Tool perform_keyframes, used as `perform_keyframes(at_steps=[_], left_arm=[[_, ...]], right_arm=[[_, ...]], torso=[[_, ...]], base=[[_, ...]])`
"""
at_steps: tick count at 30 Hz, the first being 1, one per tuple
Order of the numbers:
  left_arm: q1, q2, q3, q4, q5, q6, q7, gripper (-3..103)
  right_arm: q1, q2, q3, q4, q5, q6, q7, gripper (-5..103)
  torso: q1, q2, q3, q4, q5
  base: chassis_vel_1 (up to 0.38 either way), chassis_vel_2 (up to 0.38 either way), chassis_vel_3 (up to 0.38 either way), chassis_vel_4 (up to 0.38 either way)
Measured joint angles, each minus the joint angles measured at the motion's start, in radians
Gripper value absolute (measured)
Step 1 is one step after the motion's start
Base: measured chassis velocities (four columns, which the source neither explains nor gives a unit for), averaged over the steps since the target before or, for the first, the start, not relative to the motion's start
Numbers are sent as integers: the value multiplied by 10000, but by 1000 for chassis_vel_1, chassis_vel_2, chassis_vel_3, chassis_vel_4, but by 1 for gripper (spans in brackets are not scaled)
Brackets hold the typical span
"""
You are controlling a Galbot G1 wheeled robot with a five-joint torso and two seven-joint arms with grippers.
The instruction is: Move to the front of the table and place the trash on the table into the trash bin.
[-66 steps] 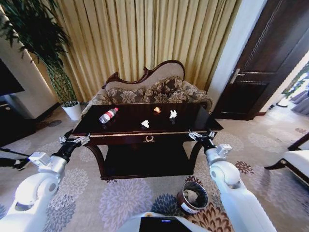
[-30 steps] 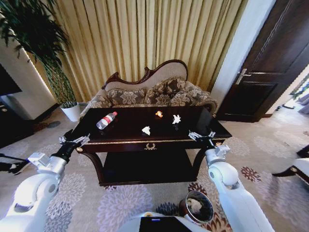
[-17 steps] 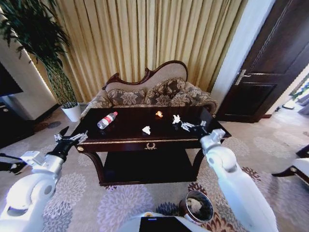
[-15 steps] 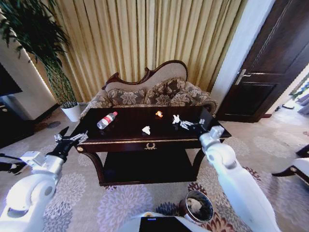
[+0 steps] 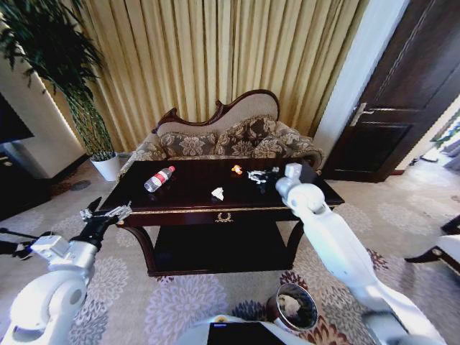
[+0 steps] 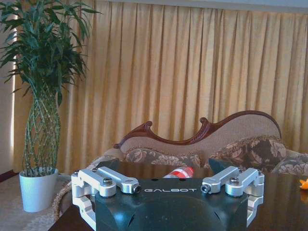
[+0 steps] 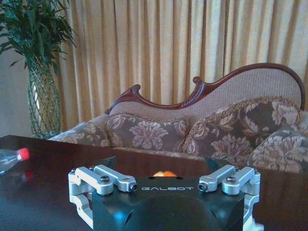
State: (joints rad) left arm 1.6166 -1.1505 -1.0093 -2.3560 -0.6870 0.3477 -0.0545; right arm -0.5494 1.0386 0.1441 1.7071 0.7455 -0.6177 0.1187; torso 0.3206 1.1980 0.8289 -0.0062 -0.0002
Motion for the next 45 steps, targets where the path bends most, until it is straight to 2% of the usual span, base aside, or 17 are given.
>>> perform_keyframes(at_steps=[5, 10, 22, 31, 45], left_arm=[[26, -24, -28, -39, 45, -9, -46, 100], [68, -23, -87, -41, 87, -23, -71, 100], [152, -197, -66, 145, 198, -82, -46, 100], [255, -263, -22, 207, 230, -109, 12, 100], [321, -325, -79, 108, 227, -269, 27, 100]], right_arm=[[872, 5, -497, -932, -209, -81, 0, 100], [1086, -48, -713, -1366, -293, -229, 0, 100], [-147, -451, -129, -1176, -705, -355, 0, 100], [-720, -86, 125, -1296, -772, -276, 0, 100], [-1, 206, -171, -1882, -759, -179, 0, 100]], torso=[[0, 0, 1, -4, 3], [1, 0, 0, -3, 3], [0, 0, -1, -6, 3], [-1, 0, 0, -3, 3], [0, 0, 0, -3, 2]], base=[[0, 0, 0, 0], [0, 0, 0, 0], [0, 0, 0, 0], [0, 0, 0, 0], [0, 0, 0, 0]])
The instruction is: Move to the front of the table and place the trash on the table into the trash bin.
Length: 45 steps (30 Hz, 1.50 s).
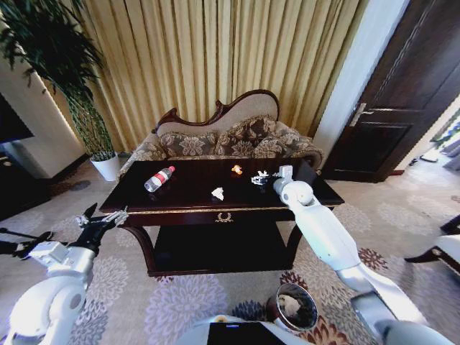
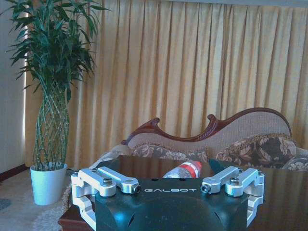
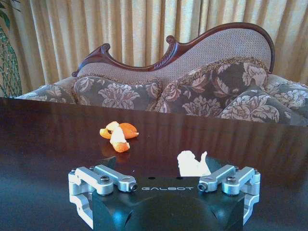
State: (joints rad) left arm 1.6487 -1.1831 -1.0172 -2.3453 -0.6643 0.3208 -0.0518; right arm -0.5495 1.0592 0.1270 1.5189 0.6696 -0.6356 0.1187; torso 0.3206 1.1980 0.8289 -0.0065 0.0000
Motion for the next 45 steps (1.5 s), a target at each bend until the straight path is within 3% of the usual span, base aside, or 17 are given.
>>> perform_keyframes(at_steps=[23, 26, 28, 35, 37, 41, 43, 45], left_arm=[[26, 10, -2, -100, 1, -78, 142, 100], [-14, 118, -46, -100, -32, -81, 141, 100], [-13, 121, -50, -100, -34, -81, 141, 100], [33, 180, -187, -86, -53, -97, 138, 100], [23, 191, -187, -87, -54, -98, 136, 100], [-4, 182, -159, -136, -57, -99, 126, 100], [-6, 168, -149, -144, -57, -99, 125, 100], [-7, 142, -123, -150, -56, -99, 123, 100]], right_arm=[[175, 183, -324, -912, -260, 438, 0, 103], [151, 182, -323, -939, -317, 545, 0, 91], [150, 185, -323, -939, -318, 553, 0, 91], [107, 270, -317, -1036, -378, 706, 0, 58], [83, 267, -300, -1045, -382, 735, 0, 58], [-31, 187, -198, -1033, -392, 807, 0, 37], [-43, 161, -178, -1019, -393, 816, 0, 37], [-48, 130, -155, -1011, -393, 837, 0, 27]], torso=[[0, 1, 0, -1, 1], [0, 1, 0, -2, 0], [0, 1, 0, -2, 0], [0, 1, 0, 1, 0], [0, 1, 0, 1, 1], [0, 0, 0, -1, 1], [0, 1, 0, -2, 1], [0, 1, 0, -2, 1]], base=[[0, 0, 0, 0], [0, 0, 0, 0], [0, 0, 0, 0], [0, 0, 0, 0], [0, 0, 0, 0], [0, 0, 0, 0], [0, 0, 0, 0], [0, 0, 0, 0]])
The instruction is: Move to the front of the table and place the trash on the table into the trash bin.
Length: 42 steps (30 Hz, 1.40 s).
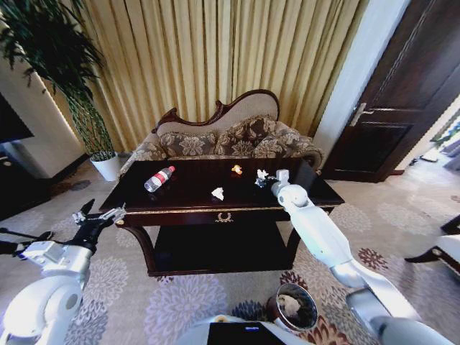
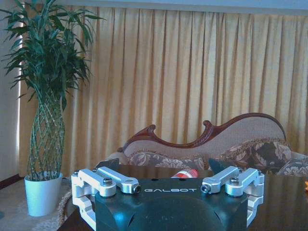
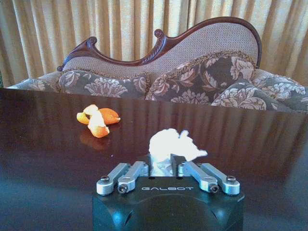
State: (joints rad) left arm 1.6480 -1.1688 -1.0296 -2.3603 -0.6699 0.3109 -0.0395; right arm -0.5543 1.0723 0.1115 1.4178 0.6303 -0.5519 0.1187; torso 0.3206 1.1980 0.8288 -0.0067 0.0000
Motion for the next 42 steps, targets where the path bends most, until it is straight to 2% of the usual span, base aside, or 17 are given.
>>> perform_keyframes(at_steps=[7, 19, 25, 33, 36, 37, 42], left_arm=[[17, -33, 6, -63, 5, 0, -4, 100], [46, -27, -37, -84, 4, -18, -10, 100], [41, -23, -36, -85, 2, -30, -12, 100], [62, -55, -78, -86, -5, -112, -14, 100], [26, -67, -78, -12, -18, -161, -12, 100], [26, -67, -78, -12, -18, -161, -12, 100], [-177, -48, 14, 178, -126, -180, -13, 100]], right_arm=[[-50, 1, 23, 70, 1, 64, 0, 2], [-298, -64, 164, 332, 6, 107, 0, 0], [-528, -92, 458, 837, 179, 493, 0, 0], [-1176, -341, 1565, 2141, 438, 589, 0, 0], [-2105, -655, 2501, 3183, 1142, 778, 0, 0], [-2105, -655, 2501, 3183, 1142, 778, 0, 0], [-3025, -762, 3318, 4219, 1559, 1577, 1, 0]], torso=[[0, 0, 1, 2, 0], [0, 0, 0, 1, 0], [0, 0, 0, 2, 0], [0, 0, 0, 4, 0], [0, 0, 0, -1, 0], [0, 0, 0, -1, 0], [-1, 1, -1, -1, -2]], base=[[0, 0, 0, 0], [0, 0, 0, 0], [0, 0, 0, 0], [0, 0, 0, 0], [0, 0, 0, 0], [0, 0, 0, 0], [0, 0, 0, 0]])
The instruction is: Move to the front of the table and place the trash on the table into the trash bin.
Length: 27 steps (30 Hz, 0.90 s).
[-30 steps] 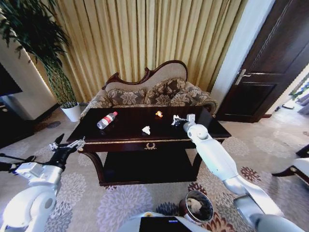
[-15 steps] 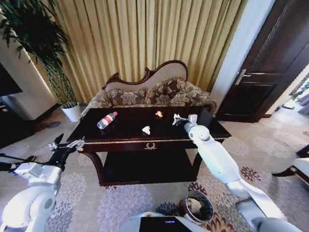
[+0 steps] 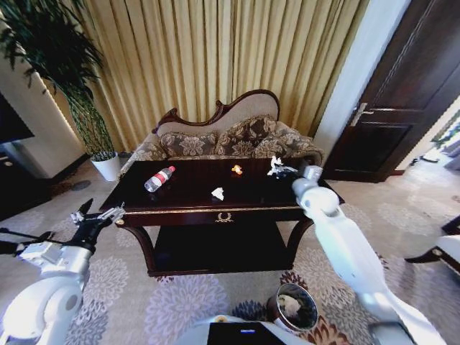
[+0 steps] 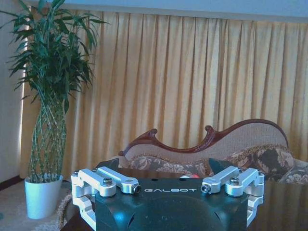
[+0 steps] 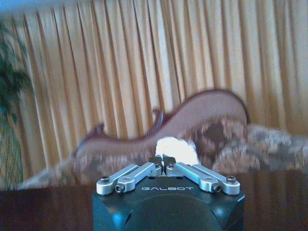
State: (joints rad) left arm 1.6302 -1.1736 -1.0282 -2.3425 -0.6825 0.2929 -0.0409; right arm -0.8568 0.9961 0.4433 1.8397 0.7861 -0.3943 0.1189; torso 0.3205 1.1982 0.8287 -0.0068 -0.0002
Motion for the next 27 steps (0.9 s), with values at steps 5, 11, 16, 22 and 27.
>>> perform_keyframes(at_steps=[5, 11, 16, 22, 27], left_arm=[[-59, 60, 53, 99, -70, -4, 6, 100], [-132, 123, 43, 232, -203, -39, 44, 100], [-185, 162, 47, 312, -244, -53, 86, 100], [-248, 258, 49, 421, -327, -72, 130, 100], [-271, 297, 47, 481, -332, -85, 169, 100]], right_arm=[[-517, 111, 369, 369, -87, 693, 0, 0], [-920, 415, 493, 517, -594, 1050, 0, 0], [-985, 424, 430, 626, -736, 1052, 0, 0], [-1077, 257, 363, 802, -771, 1026, 0, 0], [-1187, 238, 333, 925, -788, 1005, 0, 0]], torso=[[1, 0, 1, 3, 0], [1, -1, 1, 3, 3], [2, -1, 1, 4, 1], [2, -2, 2, 4, 1], [4, -3, 3, 3, 0]], base=[[0, 0, 0, 0], [0, 0, 0, 0], [0, 0, 0, 0], [0, 0, 0, 0], [34, -66, -35, 89]])
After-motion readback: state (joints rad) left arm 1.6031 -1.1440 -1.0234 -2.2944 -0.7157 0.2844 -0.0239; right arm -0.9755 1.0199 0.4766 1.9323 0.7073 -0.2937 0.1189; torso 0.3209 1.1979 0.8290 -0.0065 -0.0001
